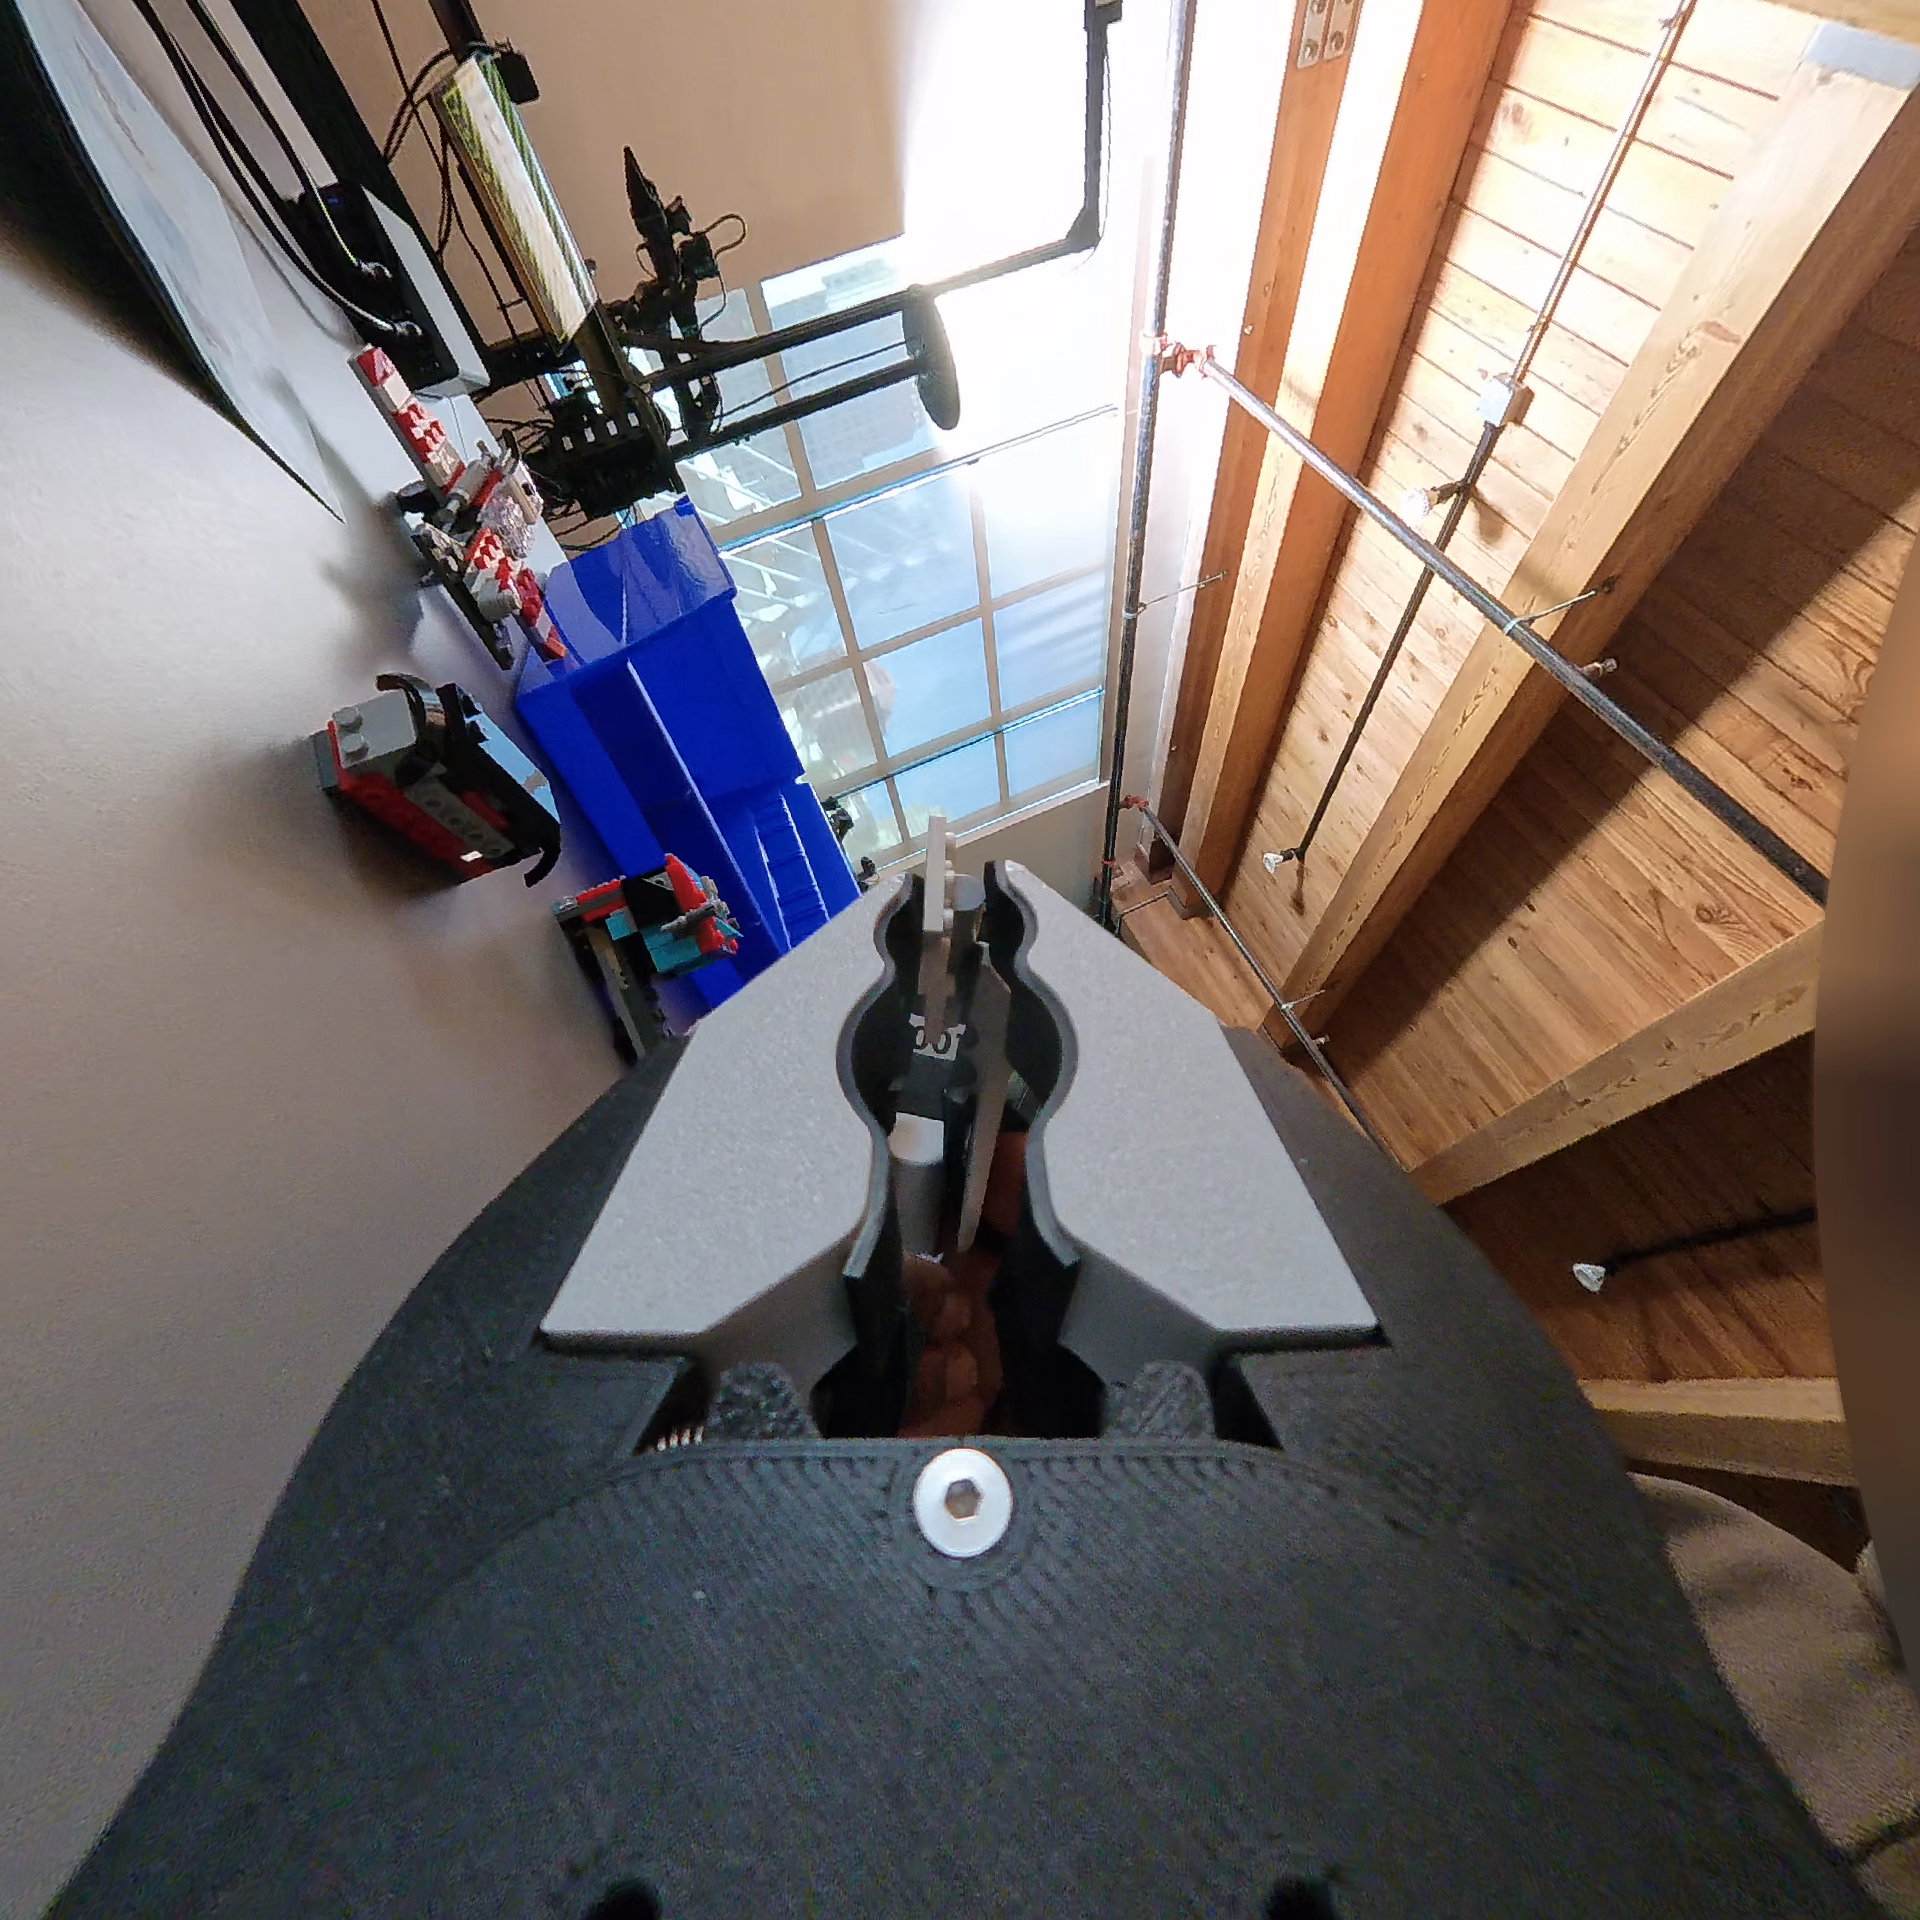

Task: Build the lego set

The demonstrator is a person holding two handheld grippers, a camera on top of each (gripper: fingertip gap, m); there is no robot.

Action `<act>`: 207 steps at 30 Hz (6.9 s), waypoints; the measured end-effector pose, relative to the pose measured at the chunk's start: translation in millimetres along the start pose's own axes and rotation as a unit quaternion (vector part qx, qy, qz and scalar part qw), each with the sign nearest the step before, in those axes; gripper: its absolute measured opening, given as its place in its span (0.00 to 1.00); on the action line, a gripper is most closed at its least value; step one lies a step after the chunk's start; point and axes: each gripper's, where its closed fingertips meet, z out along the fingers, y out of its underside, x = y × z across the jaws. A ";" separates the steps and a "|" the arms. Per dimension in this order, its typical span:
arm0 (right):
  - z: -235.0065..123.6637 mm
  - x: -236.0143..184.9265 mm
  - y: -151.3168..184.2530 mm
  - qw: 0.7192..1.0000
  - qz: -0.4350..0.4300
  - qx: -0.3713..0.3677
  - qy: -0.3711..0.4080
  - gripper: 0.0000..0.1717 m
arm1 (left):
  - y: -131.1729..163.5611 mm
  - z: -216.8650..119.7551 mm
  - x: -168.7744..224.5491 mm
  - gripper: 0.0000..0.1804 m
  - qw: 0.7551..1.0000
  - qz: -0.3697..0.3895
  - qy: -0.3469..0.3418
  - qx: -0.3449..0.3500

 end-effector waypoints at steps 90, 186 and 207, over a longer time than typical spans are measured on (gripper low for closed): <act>-3.3 -34.0 -8.8 0.970 -0.239 0.036 0.008 0.06 | -3.7 -15.1 33.2 0.08 0.989 0.036 0.124 -0.071; -9.6 -8.4 -6.2 0.884 -0.464 -0.051 0.038 0.06 | 22.1 2.5 7.6 0.08 0.750 0.490 0.270 -0.354; -8.3 -6.0 -7.0 0.877 -0.475 -0.045 0.060 0.08 | 20.0 2.4 4.3 0.08 0.752 0.491 0.262 -0.352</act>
